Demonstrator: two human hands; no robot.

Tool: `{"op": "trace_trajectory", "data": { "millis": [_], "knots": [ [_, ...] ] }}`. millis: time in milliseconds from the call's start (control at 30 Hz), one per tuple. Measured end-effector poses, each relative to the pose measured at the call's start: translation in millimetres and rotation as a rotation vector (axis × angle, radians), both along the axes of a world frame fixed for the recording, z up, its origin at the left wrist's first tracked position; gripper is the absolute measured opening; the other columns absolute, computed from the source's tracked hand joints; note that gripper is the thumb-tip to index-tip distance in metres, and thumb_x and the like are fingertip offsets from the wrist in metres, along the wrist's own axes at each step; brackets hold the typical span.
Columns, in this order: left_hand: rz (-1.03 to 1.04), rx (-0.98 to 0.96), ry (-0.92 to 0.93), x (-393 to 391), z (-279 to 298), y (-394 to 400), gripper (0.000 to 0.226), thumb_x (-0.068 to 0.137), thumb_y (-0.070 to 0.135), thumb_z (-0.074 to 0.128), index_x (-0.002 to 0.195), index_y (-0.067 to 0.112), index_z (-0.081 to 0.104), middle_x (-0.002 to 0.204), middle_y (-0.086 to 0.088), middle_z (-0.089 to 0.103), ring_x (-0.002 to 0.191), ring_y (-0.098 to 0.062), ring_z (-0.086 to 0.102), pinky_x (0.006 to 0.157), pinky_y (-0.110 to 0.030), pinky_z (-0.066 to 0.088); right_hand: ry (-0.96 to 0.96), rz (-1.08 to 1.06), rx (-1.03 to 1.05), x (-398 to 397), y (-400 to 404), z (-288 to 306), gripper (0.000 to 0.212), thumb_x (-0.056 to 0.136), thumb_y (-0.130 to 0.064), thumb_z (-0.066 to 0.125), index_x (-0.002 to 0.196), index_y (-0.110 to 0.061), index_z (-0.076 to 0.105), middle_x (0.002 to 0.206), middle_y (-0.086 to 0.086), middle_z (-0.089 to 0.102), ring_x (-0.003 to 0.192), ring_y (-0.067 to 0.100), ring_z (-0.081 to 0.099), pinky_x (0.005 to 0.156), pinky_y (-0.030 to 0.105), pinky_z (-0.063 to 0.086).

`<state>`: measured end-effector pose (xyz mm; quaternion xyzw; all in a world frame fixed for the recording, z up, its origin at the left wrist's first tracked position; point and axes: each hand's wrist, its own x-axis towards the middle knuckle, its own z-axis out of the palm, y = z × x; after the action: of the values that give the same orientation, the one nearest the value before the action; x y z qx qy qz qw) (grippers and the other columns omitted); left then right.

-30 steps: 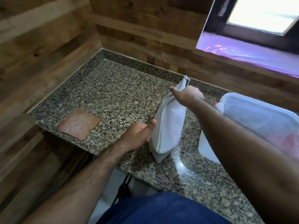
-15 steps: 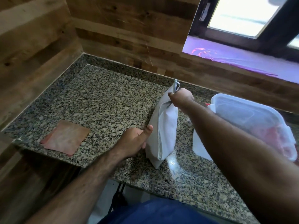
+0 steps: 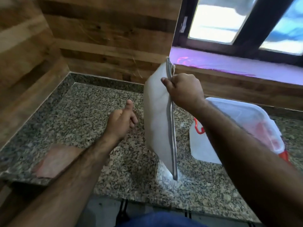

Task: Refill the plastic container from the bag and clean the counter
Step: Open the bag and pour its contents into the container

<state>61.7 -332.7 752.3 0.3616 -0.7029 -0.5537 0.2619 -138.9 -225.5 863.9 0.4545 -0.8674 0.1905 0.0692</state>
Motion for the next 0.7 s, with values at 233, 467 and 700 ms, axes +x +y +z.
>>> {"op": "trace_trajectory", "data": {
  "millis": [233, 467, 700],
  "knots": [
    [0.146, 0.204, 0.059, -52, 80, -62, 0.051, 0.107, 0.064, 0.044, 0.126, 0.022, 0.065, 0.112, 0.004, 0.065, 0.090, -0.014, 0.060, 0.068, -0.028, 0.044, 0.316, 0.116, -0.296, 2, -1, 77, 0.051, 0.110, -0.050, 0.048, 0.069, -0.021, 0.045, 0.063, 0.002, 0.048, 0.055, 0.027, 0.045, 0.059, 0.034, 0.030],
    [0.062, 0.368, 0.160, -56, 151, -84, 0.066, 0.097, 0.077, 0.049, 0.059, 0.031, 0.078, 0.057, 0.000, 0.056, 0.048, -0.017, 0.047, 0.053, -0.027, 0.031, 0.525, 0.199, -0.463, -14, 1, 134, 0.062, 0.108, -0.056, 0.043, 0.068, -0.011, 0.059, 0.060, 0.009, 0.055, 0.050, 0.033, 0.047, 0.054, 0.037, 0.041],
    [-0.025, 0.446, 0.286, -52, 161, -80, 0.043, 0.103, 0.044, 0.061, 0.073, 0.019, 0.078, 0.073, -0.001, 0.061, 0.058, -0.018, 0.052, 0.050, -0.026, 0.041, 0.541, 0.239, -0.545, -35, 26, 145, 0.055, 0.109, -0.053, 0.046, 0.066, -0.020, 0.042, 0.058, 0.001, 0.043, 0.047, 0.030, 0.041, 0.053, 0.034, 0.034]
  ]
}}
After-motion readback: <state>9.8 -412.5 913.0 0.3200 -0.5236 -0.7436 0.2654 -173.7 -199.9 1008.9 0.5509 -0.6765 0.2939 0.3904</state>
